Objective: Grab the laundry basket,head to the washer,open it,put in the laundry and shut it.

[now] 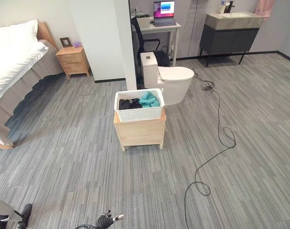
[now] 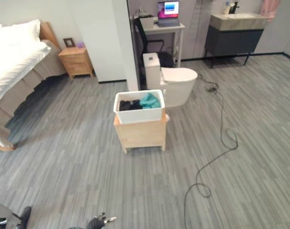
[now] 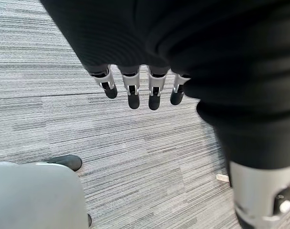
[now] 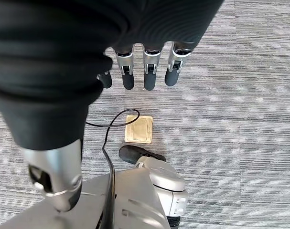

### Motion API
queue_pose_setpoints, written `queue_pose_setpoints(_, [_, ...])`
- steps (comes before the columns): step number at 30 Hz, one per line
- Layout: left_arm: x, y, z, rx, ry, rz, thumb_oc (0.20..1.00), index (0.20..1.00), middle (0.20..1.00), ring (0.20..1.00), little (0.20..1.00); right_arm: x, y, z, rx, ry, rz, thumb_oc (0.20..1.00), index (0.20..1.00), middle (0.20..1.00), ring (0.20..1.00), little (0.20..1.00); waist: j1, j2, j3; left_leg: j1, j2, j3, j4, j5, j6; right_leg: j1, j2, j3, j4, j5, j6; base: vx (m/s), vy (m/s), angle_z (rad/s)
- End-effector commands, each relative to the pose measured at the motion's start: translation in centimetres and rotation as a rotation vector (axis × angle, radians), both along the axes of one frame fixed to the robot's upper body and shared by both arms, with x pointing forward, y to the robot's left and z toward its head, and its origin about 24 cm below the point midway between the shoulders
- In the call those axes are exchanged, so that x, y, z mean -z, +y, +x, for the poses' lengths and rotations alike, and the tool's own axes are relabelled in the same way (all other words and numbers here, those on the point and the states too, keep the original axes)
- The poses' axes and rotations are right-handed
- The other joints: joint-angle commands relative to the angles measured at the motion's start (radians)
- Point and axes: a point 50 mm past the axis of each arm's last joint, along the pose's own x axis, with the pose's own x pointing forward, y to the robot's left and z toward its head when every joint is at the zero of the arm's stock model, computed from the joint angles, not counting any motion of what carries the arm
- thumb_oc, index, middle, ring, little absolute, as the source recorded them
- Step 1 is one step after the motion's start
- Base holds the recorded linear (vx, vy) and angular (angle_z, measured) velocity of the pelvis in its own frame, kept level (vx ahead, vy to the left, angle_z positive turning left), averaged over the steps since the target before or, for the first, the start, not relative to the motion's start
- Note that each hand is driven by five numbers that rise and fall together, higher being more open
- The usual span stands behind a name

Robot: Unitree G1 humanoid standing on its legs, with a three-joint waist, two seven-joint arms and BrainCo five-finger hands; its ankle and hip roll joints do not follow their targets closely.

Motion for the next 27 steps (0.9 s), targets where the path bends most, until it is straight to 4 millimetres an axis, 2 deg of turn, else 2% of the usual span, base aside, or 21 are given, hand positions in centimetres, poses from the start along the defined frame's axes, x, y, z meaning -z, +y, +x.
queue_pose_setpoints(1, [-0.11, 0.02, 1.12, 0.025, -0.014, 0.019, 1.000, 1.000, 1.000, 1.000, 1.000, 0.08, 0.22, -0.74, -0.012, 0.053, 0.006, 1.000, 1.000, 1.000, 1.000, 1.000, -0.006, -0.054, -0.031, -0.037, 0.039, -0.023, -0.013, -0.014, -0.045, 0.004, -0.136, 0.013, 0.008, 0.006, 0.121, 0.00, 0.000, 0.00])
queue_pose_setpoints(21, [-0.13, 0.46, 1.13, 0.006, -0.007, 0.016, 1.000, 1.000, 1.000, 1.000, 1.000, 0.04, 0.17, -0.26, -0.018, 0.045, 0.019, 1.000, 1.000, 1.000, 1.000, 1.000, -0.006, -0.053, -0.026, -0.029, 0.049, -0.014, -0.013, -0.012, -0.049, 0.005, -0.130, 0.020, 0.008, 0.007, 0.118, 0.00, -0.012, -0.01])
queue_pose_setpoints(25, [-0.10, 0.74, 1.01, -0.012, 0.002, 0.020, 1.000, 1.000, 1.000, 1.000, 1.000, 0.01, 0.05, -0.22, -0.029, 0.052, 0.022, 1.000, 1.000, 1.000, 1.000, 1.000, -0.003, -0.051, -0.015, -0.026, 0.063, -0.014, -0.013, -0.003, -0.056, 0.009, -0.122, 0.021, 0.008, 0.000, 0.109, 0.00, -0.082, -0.01])
queue_pose_setpoints(27, [-0.07, 0.82, 0.89, -0.015, 0.007, 0.025, 1.000, 1.000, 1.000, 1.000, 1.000, -0.03, -0.07, 0.04, -0.030, 0.044, 0.018, 1.000, 1.000, 1.000, 1.000, 1.000, 0.000, -0.050, -0.003, -0.028, 0.081, -0.016, -0.013, 0.011, -0.071, 0.010, -0.110, 0.017, 0.008, -0.006, 0.099, 0.00, -0.121, 0.01])
